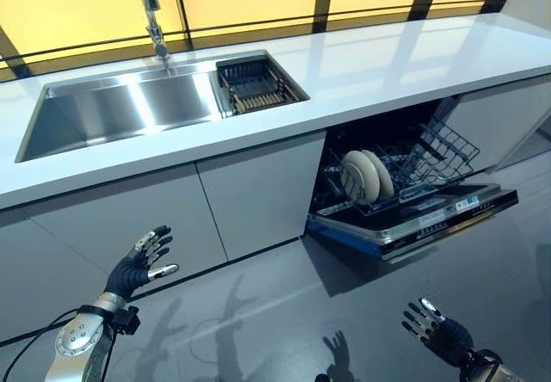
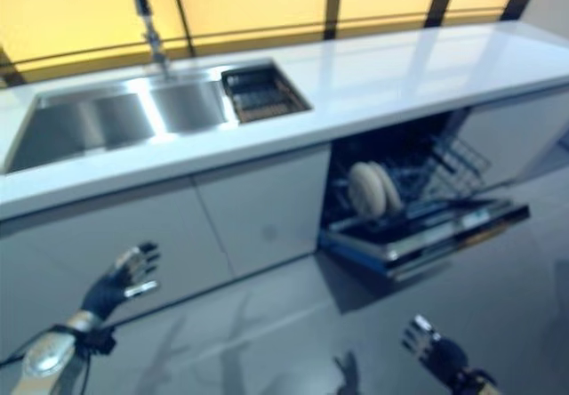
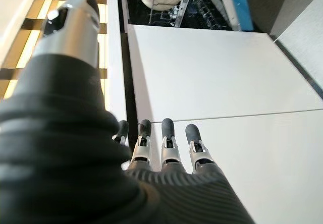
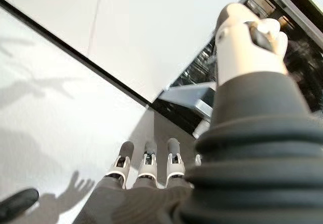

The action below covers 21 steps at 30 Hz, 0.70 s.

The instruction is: Take plates into dishwasher

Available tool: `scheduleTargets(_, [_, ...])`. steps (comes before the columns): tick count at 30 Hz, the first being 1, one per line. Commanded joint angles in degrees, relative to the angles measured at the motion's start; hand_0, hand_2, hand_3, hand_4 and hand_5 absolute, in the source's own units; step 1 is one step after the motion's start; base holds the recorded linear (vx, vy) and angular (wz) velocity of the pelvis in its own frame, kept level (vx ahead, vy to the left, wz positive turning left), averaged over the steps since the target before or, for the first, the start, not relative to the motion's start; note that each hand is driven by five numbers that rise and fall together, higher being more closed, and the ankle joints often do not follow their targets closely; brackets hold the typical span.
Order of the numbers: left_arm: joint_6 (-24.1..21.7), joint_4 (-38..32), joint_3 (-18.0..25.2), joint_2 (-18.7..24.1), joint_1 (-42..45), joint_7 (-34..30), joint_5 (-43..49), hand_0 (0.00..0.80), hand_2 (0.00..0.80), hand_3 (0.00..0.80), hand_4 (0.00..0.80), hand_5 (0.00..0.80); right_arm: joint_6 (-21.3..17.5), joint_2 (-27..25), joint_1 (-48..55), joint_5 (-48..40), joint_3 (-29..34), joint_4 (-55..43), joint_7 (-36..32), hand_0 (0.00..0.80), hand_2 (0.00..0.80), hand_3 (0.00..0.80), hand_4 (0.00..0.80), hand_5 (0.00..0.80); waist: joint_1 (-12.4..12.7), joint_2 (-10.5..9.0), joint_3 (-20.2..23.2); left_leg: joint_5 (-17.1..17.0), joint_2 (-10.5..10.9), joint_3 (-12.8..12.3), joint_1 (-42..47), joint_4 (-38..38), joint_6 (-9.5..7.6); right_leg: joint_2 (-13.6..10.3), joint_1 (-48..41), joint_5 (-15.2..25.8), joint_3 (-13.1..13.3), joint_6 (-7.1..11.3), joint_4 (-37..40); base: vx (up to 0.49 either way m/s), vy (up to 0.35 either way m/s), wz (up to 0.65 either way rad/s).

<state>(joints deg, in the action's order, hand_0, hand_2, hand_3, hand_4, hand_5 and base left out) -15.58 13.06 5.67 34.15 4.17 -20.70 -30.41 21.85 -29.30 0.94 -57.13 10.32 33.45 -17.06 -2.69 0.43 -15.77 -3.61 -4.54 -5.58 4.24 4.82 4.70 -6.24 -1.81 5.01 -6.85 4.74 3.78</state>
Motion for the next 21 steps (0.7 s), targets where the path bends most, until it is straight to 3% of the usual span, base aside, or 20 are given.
scheduleTargets(1, [-4.26, -5.20, 1.30, 1.11, -3.27, 1.39, -3.38, 0.000, 0.000, 0.000, 0.000, 0.000, -0.42, -0.45, -7.84, -4.18, -1.09, 3.24, 2.53, 0.000, 0.000, 0.000, 0.000, 0.000, 1.84, -1.24, -1.24, 6.06, 0.37, 2.07, 1.08, -4.10, -3.21, -4.79, 9.91, 4.34, 1.37, 3.75, -6.23, -0.052, -0.044, 0.05])
scheduleTargets(10, [-6.40, -8.66, -2.53, 1.64, -4.08, 3.69, -4.68, 0.000, 0.000, 0.000, 0.000, 0.000, -6.58, -2.60, -17.35, -5.36, -4.46, 6.56, 8.03, 0.000, 0.000, 0.000, 0.000, 0.000, 4.22, 1.52, -6.15, 3.50, 0.09, 3.39, -3.36, -2.88, -2.56, -4.72, 12.73, 3.53, -0.63, 2.91, -7.74, -0.066, -0.070, 0.17])
scheduleTargets(21, [-7.83, -11.19, -5.17, 3.04, -6.66, 6.34, -5.92, 0.000, 0.000, 0.000, 0.000, 0.000, -9.75, -10.04, -26.68, -5.19, -1.89, 19.45, 14.37, 0.000, 0.000, 0.000, 0.000, 0.000, 5.67, 3.99, -9.17, 0.56, 0.19, 3.58, -7.85, -0.86, -1.44, -4.09, 14.27, 2.73, -2.72, 1.46, -6.81, -0.066, -0.054, 0.12])
